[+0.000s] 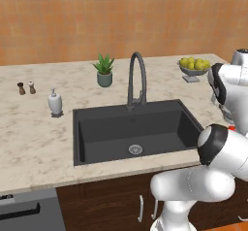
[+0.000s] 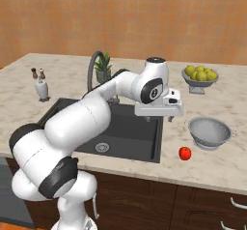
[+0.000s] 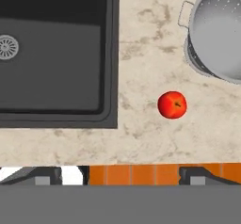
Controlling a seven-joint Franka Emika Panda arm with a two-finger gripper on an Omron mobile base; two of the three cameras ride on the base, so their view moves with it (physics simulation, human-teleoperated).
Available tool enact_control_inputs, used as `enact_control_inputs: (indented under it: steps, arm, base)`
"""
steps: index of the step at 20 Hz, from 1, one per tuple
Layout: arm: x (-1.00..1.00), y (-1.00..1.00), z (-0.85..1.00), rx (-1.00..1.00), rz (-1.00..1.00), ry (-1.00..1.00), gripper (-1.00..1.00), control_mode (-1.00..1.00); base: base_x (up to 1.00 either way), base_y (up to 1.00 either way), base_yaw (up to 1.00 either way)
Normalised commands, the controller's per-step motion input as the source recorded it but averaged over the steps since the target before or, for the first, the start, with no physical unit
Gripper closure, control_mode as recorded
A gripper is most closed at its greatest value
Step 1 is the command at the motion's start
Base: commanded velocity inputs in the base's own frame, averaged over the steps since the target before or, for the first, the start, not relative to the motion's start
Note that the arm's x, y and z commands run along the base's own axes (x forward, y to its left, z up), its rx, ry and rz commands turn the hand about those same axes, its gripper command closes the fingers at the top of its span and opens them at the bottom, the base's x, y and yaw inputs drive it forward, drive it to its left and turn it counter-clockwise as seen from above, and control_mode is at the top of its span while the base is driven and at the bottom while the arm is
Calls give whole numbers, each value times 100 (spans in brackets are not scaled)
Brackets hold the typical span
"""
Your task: Put the colander in the sink, put the apple in the colander, and turn on the sink faucet and pour water over the colander.
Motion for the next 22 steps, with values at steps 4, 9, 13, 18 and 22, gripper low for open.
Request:
enact_control_inputs:
  steps: [4,9,13,18,22]
  arm:
    - [33,-40,-33,-5,0,12,-100,-100]
    - [49,-48,-28,-1,0,11,-100,-100]
    - [46,-63,-20,0,0,5,-100,-100]
    - [30,-55,-17,2,4,1,-100,-100]
    - [21,-44,-24,7,14,1,-100,-100]
  base:
    - [0,0,0]
    - [0,0,0]
    - [0,0,0]
    - [0,0,0]
    - [0,0,0]
